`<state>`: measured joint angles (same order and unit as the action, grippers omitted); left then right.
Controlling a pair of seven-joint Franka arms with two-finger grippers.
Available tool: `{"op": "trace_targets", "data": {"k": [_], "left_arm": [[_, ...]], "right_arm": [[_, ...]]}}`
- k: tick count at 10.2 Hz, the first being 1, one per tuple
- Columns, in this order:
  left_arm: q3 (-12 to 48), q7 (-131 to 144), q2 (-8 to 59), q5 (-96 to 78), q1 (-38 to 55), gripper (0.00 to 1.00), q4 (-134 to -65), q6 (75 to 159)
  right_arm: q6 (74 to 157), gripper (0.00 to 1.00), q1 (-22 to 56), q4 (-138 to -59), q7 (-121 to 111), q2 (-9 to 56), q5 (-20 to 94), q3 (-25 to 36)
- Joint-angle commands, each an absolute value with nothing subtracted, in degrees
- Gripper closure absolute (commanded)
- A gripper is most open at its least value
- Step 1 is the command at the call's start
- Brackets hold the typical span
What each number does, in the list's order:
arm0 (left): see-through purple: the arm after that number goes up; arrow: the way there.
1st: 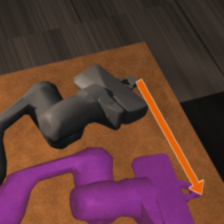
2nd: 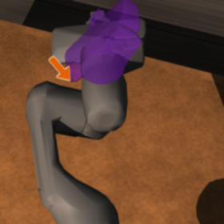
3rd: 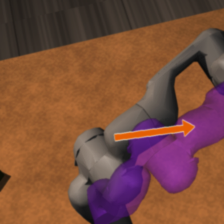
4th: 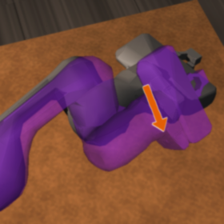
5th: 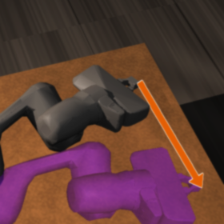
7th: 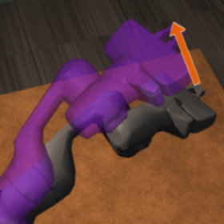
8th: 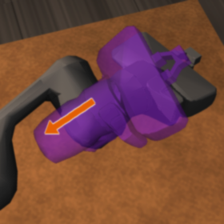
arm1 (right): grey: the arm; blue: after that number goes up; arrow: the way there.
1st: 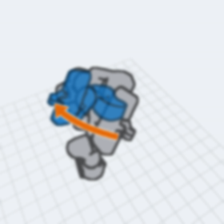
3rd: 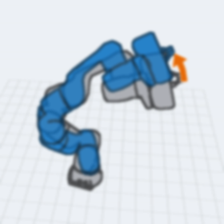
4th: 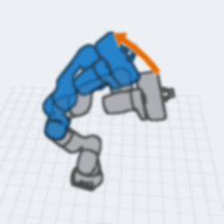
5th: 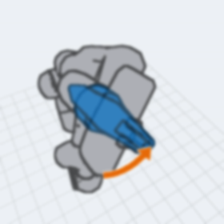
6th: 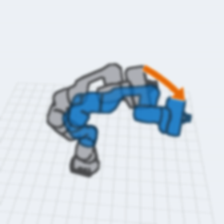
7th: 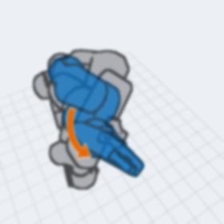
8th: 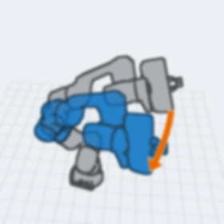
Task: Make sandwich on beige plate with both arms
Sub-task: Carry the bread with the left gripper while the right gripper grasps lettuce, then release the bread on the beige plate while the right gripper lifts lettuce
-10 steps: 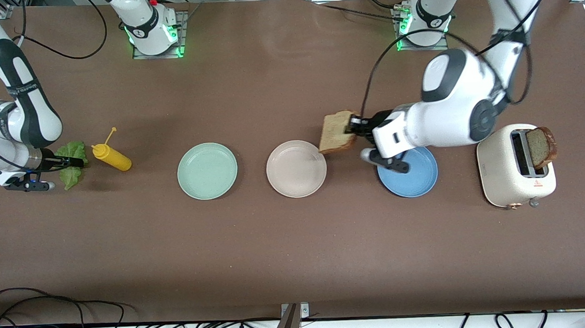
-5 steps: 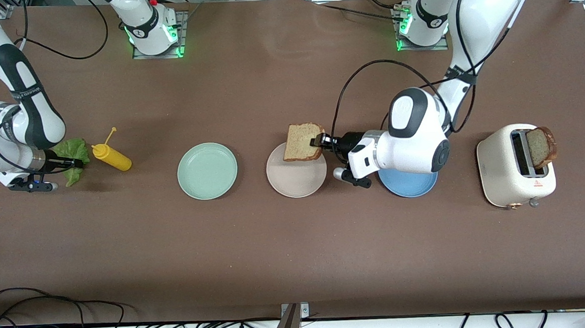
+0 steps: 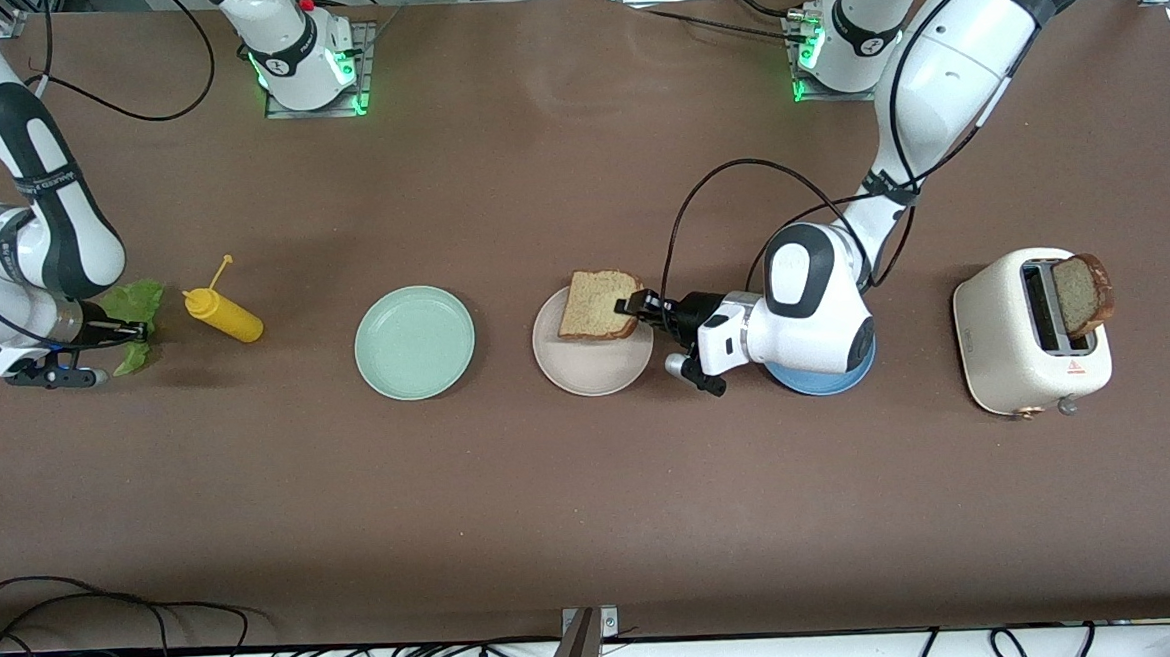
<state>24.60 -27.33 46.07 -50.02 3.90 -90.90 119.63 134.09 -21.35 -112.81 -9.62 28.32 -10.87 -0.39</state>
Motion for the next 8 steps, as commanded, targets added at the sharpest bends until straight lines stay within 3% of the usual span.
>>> {"op": "trace_targets", "data": {"k": [1,2,3,4,8], "left_arm": [[24.61,-35.56,49.64,-55.09,3.43,1.0,-89.65,121.36],[24.61,-37.16,50.62,-56.41,3.34,0.91,-89.39,121.38],[24.61,-37.18,50.54,-56.51,3.25,0.17,-89.38,121.46],[24.61,-37.18,50.19,-56.34,2.56,0.0,-89.56,121.46],[24.35,-36.39,48.35,-55.46,1.67,0.0,-89.82,121.29]], "right_arm": [[133.42,1.0,-21.01,-113.38,-10.11,22.26,-12.04,-2.36],[131.24,1.0,-21.01,-112.16,-10.02,20.5,-12.04,-3.68],[126.09,1.0,-21.01,-109.02,-9.93,19.78,-12.04,-5.26],[119.6,1.0,-21.01,-104.37,-9.5,19.78,-11.95,-6.93],[101.99,1.0,-20.31,-91.43,-3.9,19.78,-12.04,-14.31]]}}
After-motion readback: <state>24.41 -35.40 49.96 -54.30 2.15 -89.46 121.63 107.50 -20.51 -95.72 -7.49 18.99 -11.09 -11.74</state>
